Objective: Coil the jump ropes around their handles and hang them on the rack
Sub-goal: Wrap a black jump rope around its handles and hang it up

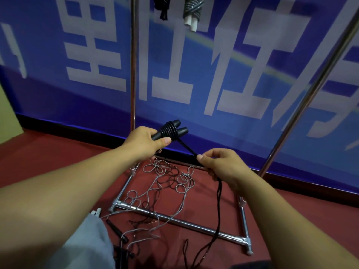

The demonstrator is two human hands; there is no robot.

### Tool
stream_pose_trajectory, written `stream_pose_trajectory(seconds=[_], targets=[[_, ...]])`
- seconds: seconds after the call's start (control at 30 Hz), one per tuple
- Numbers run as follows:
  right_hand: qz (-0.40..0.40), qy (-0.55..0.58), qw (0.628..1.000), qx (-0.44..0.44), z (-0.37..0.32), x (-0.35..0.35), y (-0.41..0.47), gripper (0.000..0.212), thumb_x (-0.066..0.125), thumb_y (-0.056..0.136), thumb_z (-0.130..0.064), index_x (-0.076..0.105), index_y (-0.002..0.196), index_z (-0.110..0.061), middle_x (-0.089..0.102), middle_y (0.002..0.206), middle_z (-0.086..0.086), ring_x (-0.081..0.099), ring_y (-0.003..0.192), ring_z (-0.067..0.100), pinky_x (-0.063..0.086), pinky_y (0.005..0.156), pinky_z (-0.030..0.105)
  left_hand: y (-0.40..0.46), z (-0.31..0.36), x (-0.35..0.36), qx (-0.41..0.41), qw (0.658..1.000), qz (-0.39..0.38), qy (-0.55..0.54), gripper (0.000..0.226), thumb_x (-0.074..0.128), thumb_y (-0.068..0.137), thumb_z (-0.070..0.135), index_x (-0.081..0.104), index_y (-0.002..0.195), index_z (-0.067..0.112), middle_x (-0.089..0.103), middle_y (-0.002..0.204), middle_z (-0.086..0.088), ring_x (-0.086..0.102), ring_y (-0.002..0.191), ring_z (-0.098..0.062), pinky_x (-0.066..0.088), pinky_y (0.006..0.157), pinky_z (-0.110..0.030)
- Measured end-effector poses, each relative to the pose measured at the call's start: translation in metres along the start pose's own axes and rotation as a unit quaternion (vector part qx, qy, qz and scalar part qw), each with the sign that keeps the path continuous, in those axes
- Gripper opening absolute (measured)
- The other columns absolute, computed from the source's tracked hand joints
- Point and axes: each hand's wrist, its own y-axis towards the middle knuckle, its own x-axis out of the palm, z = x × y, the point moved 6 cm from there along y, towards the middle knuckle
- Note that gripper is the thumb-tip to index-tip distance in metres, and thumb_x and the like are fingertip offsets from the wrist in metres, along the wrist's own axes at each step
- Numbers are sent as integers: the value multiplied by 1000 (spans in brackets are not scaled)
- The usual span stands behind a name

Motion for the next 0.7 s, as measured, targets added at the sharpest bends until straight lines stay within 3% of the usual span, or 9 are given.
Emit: stream_pose_trajectory(seconds=[0.13, 0.27, 0.37, 0.53, 0.7], targets=[[10, -18, 1000, 3, -4, 2, -2, 26, 66, 96, -29, 70, 84, -6, 53, 54, -4, 45, 51, 13, 43, 58, 30, 3, -1, -1, -3, 999, 5, 38, 27, 72, 89, 43, 66, 74, 22, 62, 52, 9, 64, 52, -13, 50, 59, -28], [1, -7, 1000, 26, -6, 5, -6, 30, 60, 99, -29, 72, 84, -7, 51, 59, 0, 41, 49, 13, 37, 49, 27, 7, -2, -3, -1, 996, 13, 92, 31, 69, 88, 52, 67, 79, 22, 71, 67, 5, 72, 65, -20, 61, 76, -41], [-3, 2, 999, 39, -9, 8, -10, 32, 57, 101, -28, 71, 84, -5, 51, 59, 1, 41, 47, 11, 33, 44, 23, 8, -2, -3, -12, 989, 26, 143, 34, 66, 87, 59, 66, 83, 25, 72, 73, 7, 71, 70, -17, 58, 80, -41], [10, 5, 999, 34, -13, 8, -12, 35, 53, 103, -30, 69, 80, -9, 51, 55, 2, 46, 50, 15, 41, 54, 29, 11, -3, 2, -19, 980, 39, 195, 38, 63, 87, 64, 63, 83, 26, 69, 76, 6, 67, 74, -17, 51, 73, -34], [17, 54, 998, 30, -12, 4, -14, 33, 50, 104, -28, 66, 83, -8, 42, 51, -4, 38, 44, 12, 39, 58, 33, 13, -5, 12, -13, 977, 0, 215, 40, 63, 86, 65, 62, 82, 25, 67, 73, 4, 66, 73, -17, 48, 67, -32]])
